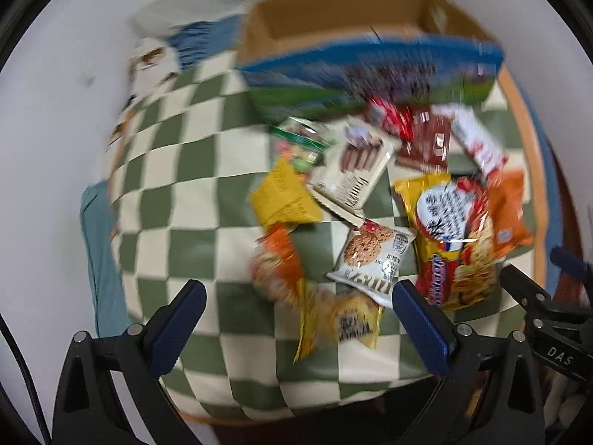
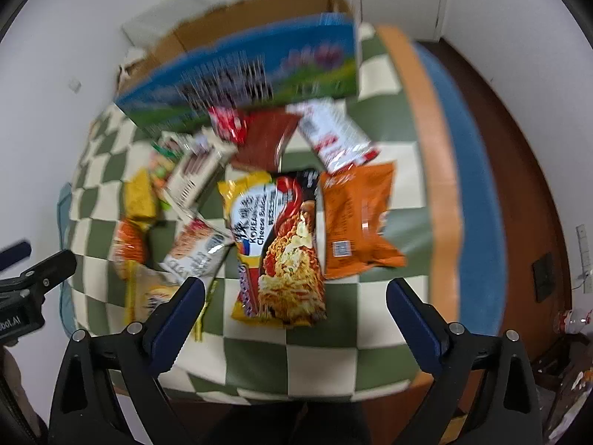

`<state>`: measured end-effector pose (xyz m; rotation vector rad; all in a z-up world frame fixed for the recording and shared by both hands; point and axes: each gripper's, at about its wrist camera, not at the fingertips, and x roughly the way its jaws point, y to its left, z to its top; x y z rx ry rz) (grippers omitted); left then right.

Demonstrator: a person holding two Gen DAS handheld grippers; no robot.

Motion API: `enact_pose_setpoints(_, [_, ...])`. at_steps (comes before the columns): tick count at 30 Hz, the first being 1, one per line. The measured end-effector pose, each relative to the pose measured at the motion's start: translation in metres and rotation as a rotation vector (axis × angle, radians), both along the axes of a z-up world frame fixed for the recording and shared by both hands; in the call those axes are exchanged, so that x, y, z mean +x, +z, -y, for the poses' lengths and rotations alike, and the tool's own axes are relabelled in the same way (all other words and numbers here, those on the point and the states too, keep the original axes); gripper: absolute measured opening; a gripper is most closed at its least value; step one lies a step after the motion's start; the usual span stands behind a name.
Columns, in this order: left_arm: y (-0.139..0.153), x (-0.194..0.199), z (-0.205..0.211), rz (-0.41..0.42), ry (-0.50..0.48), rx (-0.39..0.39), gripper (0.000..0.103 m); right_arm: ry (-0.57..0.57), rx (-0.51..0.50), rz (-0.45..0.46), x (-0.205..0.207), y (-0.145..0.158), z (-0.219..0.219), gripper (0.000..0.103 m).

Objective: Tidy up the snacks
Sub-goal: 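Grasp the Cheese Buldak noodle pack with the right gripper while the left grasps the oat cookie packet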

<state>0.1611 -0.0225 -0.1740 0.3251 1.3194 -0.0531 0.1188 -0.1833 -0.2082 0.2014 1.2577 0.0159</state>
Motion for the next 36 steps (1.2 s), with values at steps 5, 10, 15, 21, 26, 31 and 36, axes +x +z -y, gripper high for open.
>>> enact_pose_setpoints(5, [-0.07,0.031,0.034,-0.139,-0.171,0.068,0.103,0.007,0.023,-0.087,0.014,-0.048,-0.001,0.091])
enact_pose_setpoints(10, [-0.12,0.038,0.051,-0.258,-0.241,0.057,0.084,-0.003,0.04,-0.105,0.003,-0.055,0.004,0.091])
enact_pose_setpoints(15, [-0.125,0.044,0.029,-0.265,-0.111,-0.024,0.051,-0.019,0.056,-0.103,0.006,-0.055,0.006,0.091])
enact_pose_setpoints(21, [-0.121,0.05,-0.018,-0.263,0.086,-0.105,0.051,0.001,0.023,-0.104,0.035,-0.062,-0.015,0.091])
enact_pose_setpoints(26, [-0.125,0.053,-0.034,-0.269,0.101,-0.121,0.053,0.017,-0.02,-0.201,0.06,-0.095,-0.04,0.086])
enact_pose_setpoints(31, [-0.142,0.057,-0.028,-0.262,0.073,-0.131,0.053,0.005,-0.004,-0.265,0.06,-0.104,-0.04,0.077])
enact_pose_setpoints(36, [-0.162,0.058,-0.016,-0.26,0.021,-0.121,0.054,-0.009,-0.014,-0.293,0.053,-0.109,-0.039,0.077])
